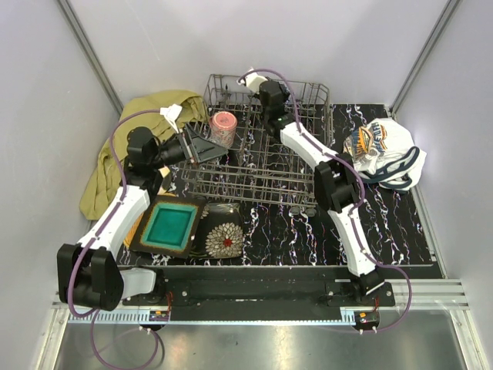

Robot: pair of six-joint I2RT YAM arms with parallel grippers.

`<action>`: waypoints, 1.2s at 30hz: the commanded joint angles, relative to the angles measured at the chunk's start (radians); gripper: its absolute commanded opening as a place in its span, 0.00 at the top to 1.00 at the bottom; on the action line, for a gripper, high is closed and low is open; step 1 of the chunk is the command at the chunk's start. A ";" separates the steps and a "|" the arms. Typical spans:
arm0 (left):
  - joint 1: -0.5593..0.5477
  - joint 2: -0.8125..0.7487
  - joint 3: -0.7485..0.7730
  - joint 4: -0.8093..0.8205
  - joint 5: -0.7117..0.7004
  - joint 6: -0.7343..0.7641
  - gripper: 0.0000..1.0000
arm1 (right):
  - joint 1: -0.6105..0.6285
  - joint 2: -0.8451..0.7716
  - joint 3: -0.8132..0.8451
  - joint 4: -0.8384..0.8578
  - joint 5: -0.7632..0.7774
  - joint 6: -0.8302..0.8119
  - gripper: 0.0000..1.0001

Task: Load the mixed dishes into the dish rack
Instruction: Pass the bowl from the right arm to the left

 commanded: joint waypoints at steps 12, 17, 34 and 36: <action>0.041 -0.057 -0.038 0.159 0.017 -0.094 0.02 | -0.007 0.071 -0.187 0.746 -0.038 -0.644 1.00; 0.044 -0.046 -0.039 0.168 0.022 -0.096 0.02 | -0.007 0.077 -0.189 0.736 -0.091 -0.678 1.00; 0.052 -0.034 -0.047 0.177 0.027 -0.097 0.02 | -0.011 0.009 -0.289 0.610 -0.249 -0.673 1.00; 0.052 -0.034 -0.046 0.177 0.030 -0.097 0.02 | -0.014 -0.009 -0.301 0.549 -0.270 -0.641 1.00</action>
